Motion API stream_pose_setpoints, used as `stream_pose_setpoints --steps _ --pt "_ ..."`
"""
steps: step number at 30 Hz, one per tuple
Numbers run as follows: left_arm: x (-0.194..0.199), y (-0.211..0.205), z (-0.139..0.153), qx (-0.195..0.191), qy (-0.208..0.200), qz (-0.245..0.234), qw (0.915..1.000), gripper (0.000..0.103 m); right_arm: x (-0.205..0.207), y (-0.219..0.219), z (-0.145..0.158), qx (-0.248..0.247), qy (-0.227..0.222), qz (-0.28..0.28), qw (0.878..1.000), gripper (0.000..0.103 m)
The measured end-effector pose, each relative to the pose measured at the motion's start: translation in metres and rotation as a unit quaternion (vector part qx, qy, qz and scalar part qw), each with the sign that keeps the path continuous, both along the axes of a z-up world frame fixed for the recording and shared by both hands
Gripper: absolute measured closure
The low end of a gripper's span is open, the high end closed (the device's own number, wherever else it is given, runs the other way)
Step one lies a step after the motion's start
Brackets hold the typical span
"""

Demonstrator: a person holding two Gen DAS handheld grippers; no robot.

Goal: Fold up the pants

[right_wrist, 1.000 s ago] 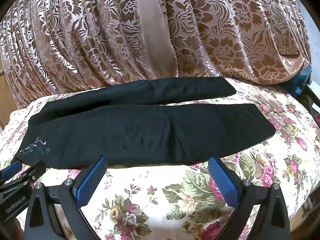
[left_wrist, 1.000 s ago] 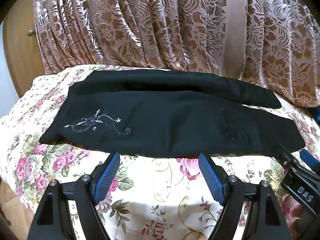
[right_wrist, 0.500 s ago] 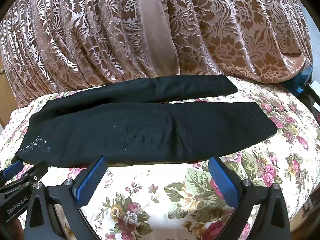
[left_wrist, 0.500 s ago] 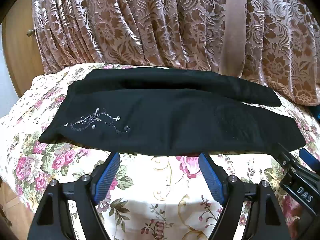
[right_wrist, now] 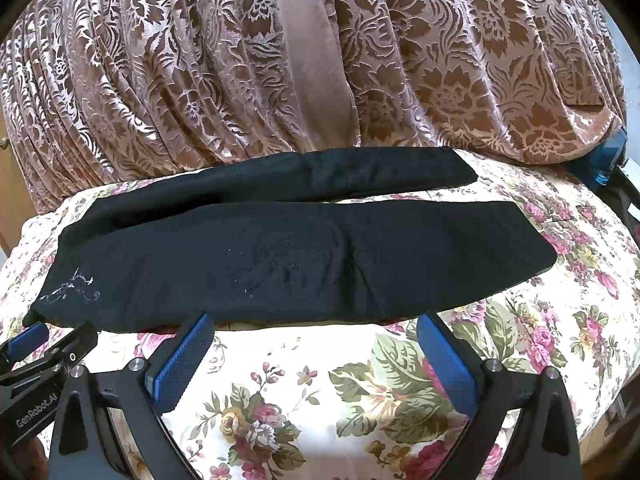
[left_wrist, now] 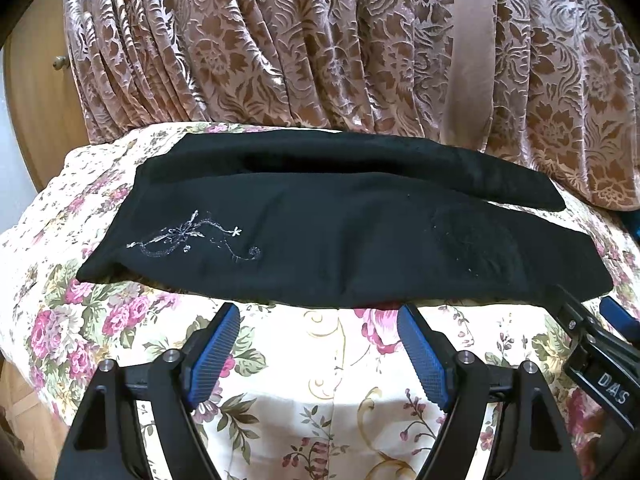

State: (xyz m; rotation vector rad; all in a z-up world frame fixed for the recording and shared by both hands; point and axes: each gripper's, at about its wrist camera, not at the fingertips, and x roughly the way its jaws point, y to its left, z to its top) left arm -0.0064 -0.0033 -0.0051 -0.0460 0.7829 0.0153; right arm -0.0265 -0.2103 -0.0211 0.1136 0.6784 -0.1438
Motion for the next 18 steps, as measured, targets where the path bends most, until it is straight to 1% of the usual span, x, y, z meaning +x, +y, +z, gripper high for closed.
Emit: stream_pose_setpoints --steps 2,4,5,7,9,10,11,12,13,14,16,17,18 --pt "0.002 0.003 -0.002 -0.008 0.011 0.0 0.9999 0.022 0.0 -0.001 0.0 0.003 0.0 -0.002 1.0 0.0" --pt "0.007 0.008 -0.005 -0.028 0.03 -0.005 0.9992 0.022 0.0 -0.004 0.0 0.007 -0.004 -0.007 1.0 0.0" --pt "0.01 0.012 -0.007 -0.048 0.039 -0.012 0.998 0.022 0.0 -0.006 0.0 0.008 -0.009 -0.008 1.0 0.0" --pt "0.015 0.024 -0.013 -0.109 0.062 -0.028 0.9917 0.021 0.0 -0.011 0.002 0.009 -0.021 -0.011 1.0 0.0" --pt "0.019 0.04 -0.022 -0.173 0.079 -0.021 0.9815 0.021 -0.002 -0.02 0.005 0.026 -0.061 -0.004 0.998 0.0" --pt "0.02 0.047 -0.025 -0.194 0.082 -0.01 0.9775 0.021 -0.002 -0.025 0.005 0.037 -0.071 -0.012 0.997 0.0" --pt "0.02 0.057 -0.028 -0.219 0.081 0.003 0.9723 0.021 0.0 -0.034 0.003 0.049 -0.065 -0.026 0.996 0.0" --pt "0.021 0.063 -0.03 -0.23 0.081 0.009 0.9699 0.021 0.005 -0.041 0.001 0.058 -0.047 -0.031 0.997 0.0" --pt "0.023 0.068 -0.031 -0.236 0.083 0.014 0.9682 0.021 0.013 -0.051 -0.004 0.072 -0.011 -0.027 0.997 0.0" --pt "0.026 0.076 -0.032 -0.238 0.083 0.022 0.9676 0.021 0.02 -0.062 -0.009 0.088 0.014 -0.023 0.996 0.0" --pt "0.028 0.09 -0.033 -0.242 0.076 0.035 0.9665 0.021 0.026 -0.083 -0.018 0.129 0.032 -0.027 0.991 0.004" --pt "0.031 0.101 -0.034 -0.255 0.071 0.049 0.9631 0.021 0.029 -0.099 -0.023 0.16 0.035 -0.034 0.986 0.007" --pt "0.033 0.112 -0.035 -0.265 0.067 0.06 0.96 0.021 0.031 -0.115 -0.029 0.186 0.039 -0.045 0.981 0.008"
